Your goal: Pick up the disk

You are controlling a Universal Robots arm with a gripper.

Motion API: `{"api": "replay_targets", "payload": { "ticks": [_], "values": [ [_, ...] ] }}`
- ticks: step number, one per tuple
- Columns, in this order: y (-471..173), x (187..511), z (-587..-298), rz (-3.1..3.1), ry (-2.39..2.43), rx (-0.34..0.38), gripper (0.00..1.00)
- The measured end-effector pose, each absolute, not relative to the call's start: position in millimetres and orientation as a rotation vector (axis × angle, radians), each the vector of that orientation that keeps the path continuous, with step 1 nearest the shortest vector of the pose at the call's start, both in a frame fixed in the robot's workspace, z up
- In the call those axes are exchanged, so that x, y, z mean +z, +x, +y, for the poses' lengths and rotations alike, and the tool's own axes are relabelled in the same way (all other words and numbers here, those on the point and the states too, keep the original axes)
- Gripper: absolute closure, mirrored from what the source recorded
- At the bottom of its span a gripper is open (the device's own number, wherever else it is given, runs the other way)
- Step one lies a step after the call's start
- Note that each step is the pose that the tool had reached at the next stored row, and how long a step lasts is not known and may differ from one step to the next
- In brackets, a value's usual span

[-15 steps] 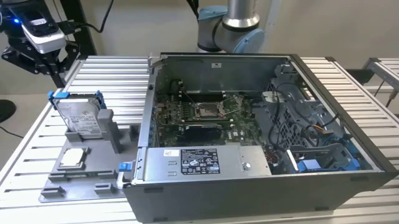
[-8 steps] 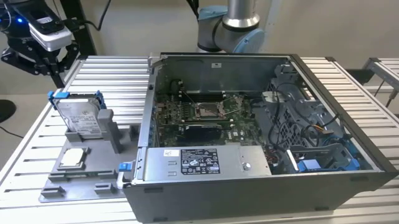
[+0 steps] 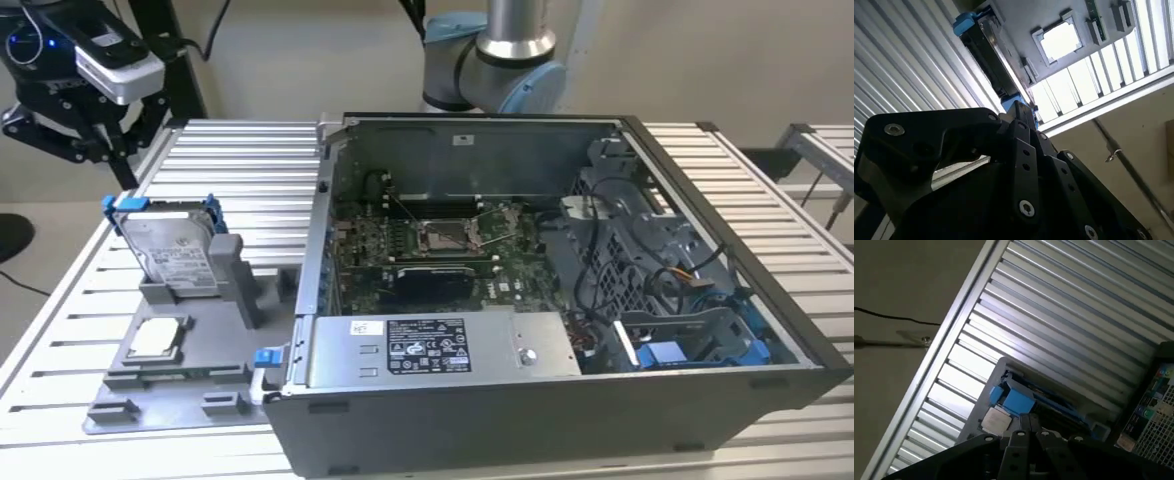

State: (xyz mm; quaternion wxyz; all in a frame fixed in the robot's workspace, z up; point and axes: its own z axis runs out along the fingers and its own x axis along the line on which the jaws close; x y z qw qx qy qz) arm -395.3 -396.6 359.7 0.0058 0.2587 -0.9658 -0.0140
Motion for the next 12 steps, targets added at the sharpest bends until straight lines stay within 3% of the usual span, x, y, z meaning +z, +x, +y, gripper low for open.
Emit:
{"api": "replay_targets", "payload": {
  "ticks": [12],
  "values": [
    [-395.5,359.7,-396.6,-2.901,1.160,-0.025,1.00]
  ]
}}
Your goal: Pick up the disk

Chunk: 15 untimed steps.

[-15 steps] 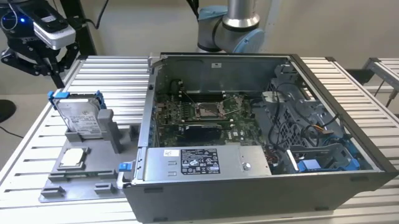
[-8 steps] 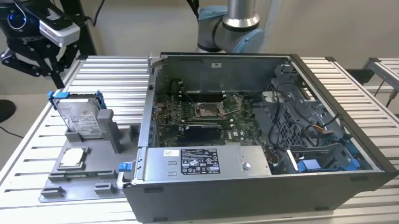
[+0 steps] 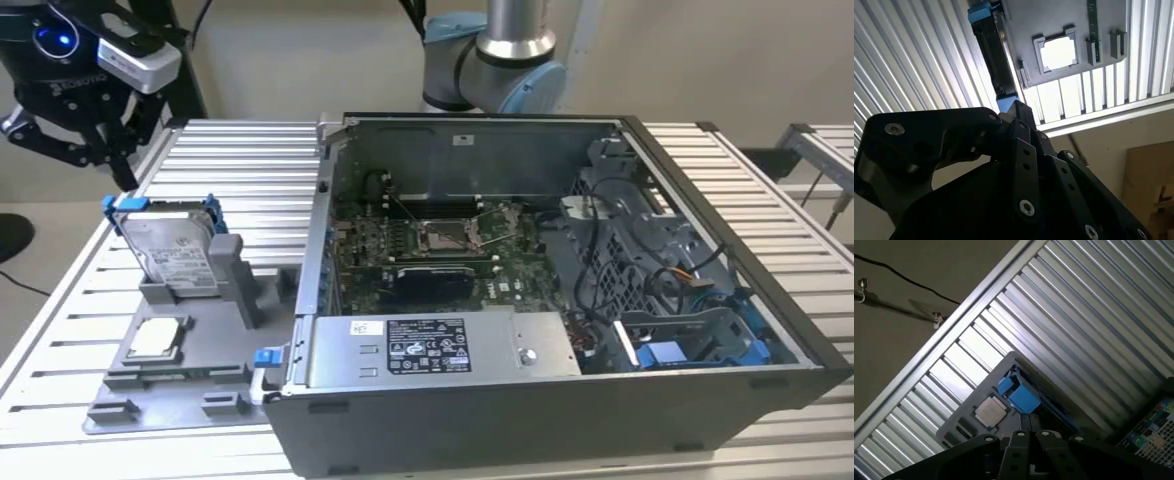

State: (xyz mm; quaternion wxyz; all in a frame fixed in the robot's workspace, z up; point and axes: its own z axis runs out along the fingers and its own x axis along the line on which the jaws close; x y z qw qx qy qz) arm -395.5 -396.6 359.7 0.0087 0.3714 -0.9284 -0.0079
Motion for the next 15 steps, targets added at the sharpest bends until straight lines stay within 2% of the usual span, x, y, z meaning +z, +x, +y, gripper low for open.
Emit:
{"api": "replay_targets", "payload": {
  "ticks": [15],
  "values": [
    [-395.5,359.5,-396.6,-2.714,1.543,-0.019,1.00]
  ]
}}
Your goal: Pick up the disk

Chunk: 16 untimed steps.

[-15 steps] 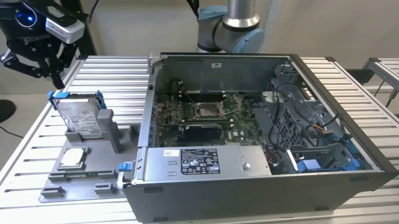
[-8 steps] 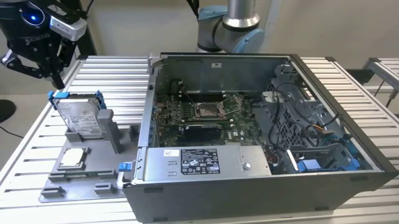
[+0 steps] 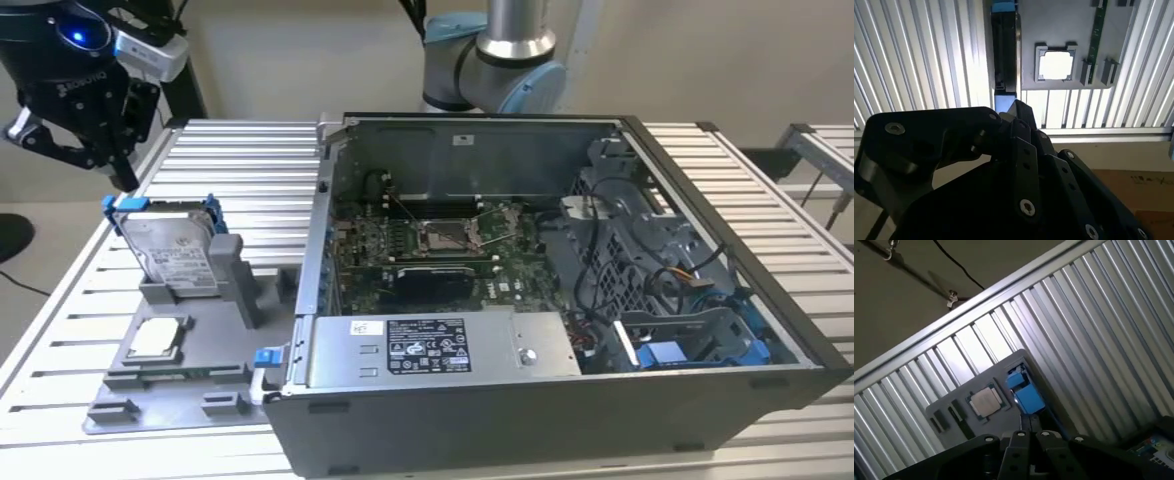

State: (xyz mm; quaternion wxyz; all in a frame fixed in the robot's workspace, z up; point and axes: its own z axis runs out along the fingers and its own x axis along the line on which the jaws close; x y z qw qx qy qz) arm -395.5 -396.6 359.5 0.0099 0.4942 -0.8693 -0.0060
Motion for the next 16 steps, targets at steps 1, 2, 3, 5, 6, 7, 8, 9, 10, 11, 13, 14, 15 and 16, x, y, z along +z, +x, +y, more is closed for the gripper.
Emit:
{"api": "replay_targets", "payload": {
  "ticks": [1,2,3,5,6,7,8,9,10,11,13,14,15,16],
  "values": [
    [-395.5,359.5,-396.6,-2.700,1.567,-0.018,1.00],
    [-395.5,359.4,-396.6,-2.685,1.591,-0.018,1.00],
    [-395.5,359.4,-396.6,-2.671,1.615,-0.018,1.00],
    [-395.5,359.3,-396.6,-2.640,1.664,-0.017,1.00],
    [-395.5,359.3,-396.6,-2.625,1.688,-0.017,1.00],
    [-395.5,359.3,-396.6,-2.609,1.712,-0.017,1.00],
    [-395.5,359.3,-396.6,-2.595,1.734,-0.016,1.00],
    [-395.5,359.2,-396.6,-2.579,1.758,-0.016,1.00],
    [-395.5,359.2,-396.6,-2.562,1.782,-0.016,1.00],
    [-395.5,359.2,-396.6,-2.546,1.805,-0.016,1.00],
    [-395.4,359.2,-396.6,-2.513,1.850,-0.015,1.00],
    [-395.5,359.2,-396.6,-2.495,1.873,-0.015,1.00],
    [-395.5,359.1,-396.6,-2.478,1.896,-0.014,1.00],
    [-395.5,359.2,-396.6,-2.461,1.919,-0.014,1.00]
  ]
}}
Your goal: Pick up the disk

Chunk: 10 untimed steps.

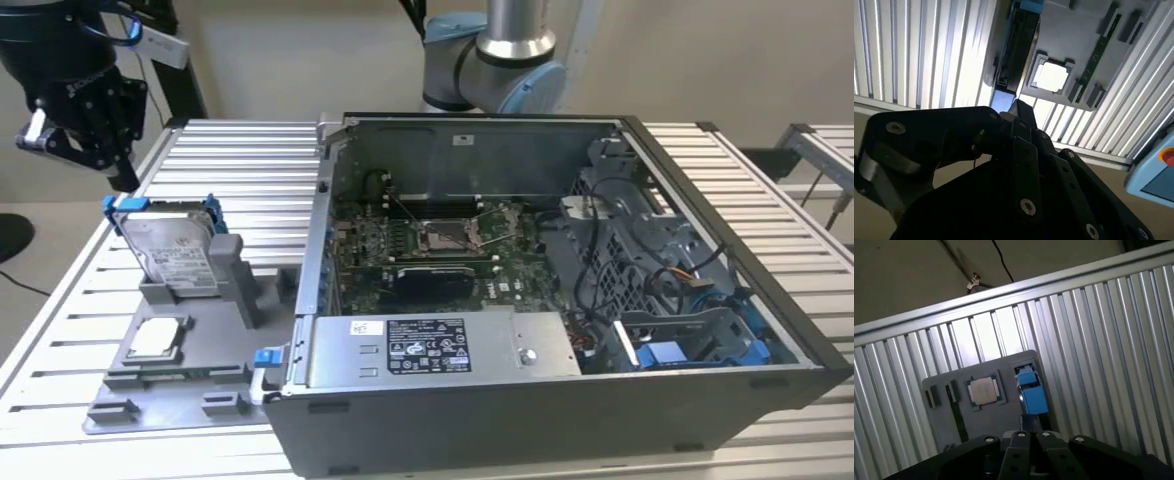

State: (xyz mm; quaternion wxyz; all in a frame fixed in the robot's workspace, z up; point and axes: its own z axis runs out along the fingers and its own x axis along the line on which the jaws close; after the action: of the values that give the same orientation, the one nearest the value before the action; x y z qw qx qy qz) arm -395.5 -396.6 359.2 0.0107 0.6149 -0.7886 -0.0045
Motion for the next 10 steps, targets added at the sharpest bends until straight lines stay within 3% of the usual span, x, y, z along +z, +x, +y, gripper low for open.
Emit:
{"api": "replay_targets", "payload": {
  "ticks": [10],
  "values": [
    [-395.5,358.5,-396.5,-2.276,2.133,-0.011,1.00]
  ]
}}
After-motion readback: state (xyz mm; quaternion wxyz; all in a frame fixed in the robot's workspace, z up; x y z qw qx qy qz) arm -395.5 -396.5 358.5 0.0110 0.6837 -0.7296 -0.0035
